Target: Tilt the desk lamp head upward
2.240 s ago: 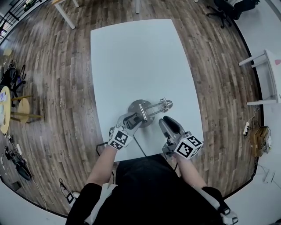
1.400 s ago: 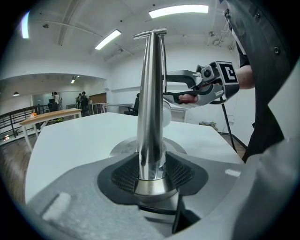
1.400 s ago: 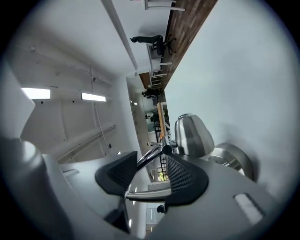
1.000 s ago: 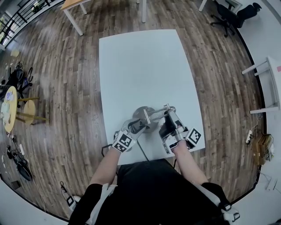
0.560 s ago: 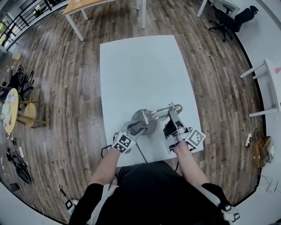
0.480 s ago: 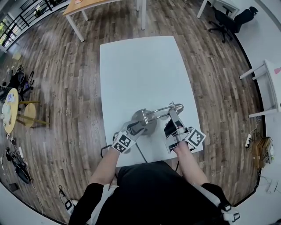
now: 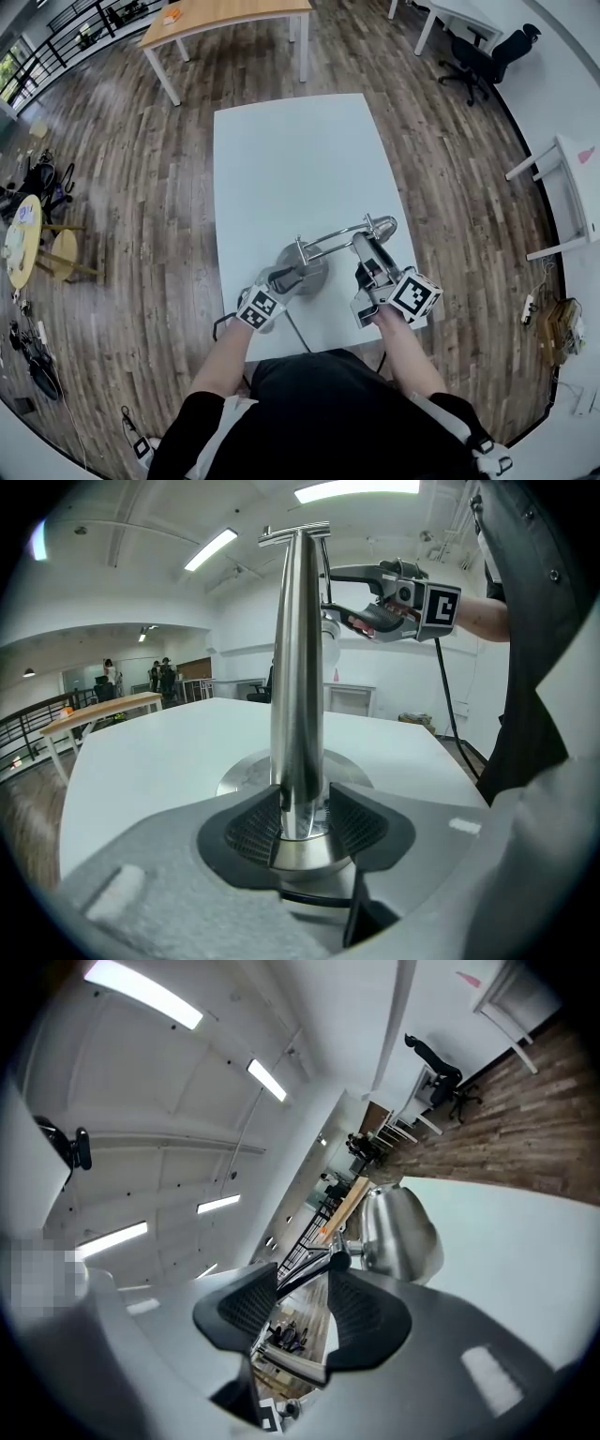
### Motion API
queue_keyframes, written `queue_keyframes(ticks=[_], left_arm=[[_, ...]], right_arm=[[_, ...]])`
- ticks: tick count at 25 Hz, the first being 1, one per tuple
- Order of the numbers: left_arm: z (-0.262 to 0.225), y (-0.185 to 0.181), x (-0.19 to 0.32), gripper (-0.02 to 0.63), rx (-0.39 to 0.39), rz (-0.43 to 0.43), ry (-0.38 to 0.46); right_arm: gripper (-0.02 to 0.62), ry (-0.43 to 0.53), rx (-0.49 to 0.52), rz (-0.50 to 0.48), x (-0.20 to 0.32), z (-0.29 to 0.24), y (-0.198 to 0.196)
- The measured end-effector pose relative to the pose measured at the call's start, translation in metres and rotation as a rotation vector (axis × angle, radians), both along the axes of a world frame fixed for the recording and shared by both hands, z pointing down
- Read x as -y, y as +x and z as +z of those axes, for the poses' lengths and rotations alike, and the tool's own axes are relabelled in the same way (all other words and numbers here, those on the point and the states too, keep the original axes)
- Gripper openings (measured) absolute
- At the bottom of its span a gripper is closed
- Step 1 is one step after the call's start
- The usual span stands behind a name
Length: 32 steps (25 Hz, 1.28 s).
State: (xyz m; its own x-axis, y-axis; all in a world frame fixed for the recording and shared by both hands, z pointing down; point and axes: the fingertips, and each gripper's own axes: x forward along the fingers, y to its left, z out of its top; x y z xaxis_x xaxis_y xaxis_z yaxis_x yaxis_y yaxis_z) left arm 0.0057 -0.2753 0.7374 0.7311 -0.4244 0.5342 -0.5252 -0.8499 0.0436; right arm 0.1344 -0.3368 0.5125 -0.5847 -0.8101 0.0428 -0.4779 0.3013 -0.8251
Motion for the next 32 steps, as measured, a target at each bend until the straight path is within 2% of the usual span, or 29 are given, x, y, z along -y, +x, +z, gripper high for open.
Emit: queue_keyframes(ticks=[5, 20, 32], left_arm=[[0.000, 0.000, 0.003, 0.176, 0.011, 0.006, 0.005], [0.002, 0.001, 0.004, 0.176, 0.027, -0.005, -0.013], [0.003, 0.001, 0.005, 0.175, 0.034, -0.004, -0.017]], right_arm=[[0.166, 0.045, -0.137, -0.013, 0.001, -0.015, -0.001], [0.133, 0.196, -0.342, -0.118, -0.003, -0.057, -0.021], [0.089, 0.331, -0.399, -0.168, -0.007, -0.090, -0.051]])
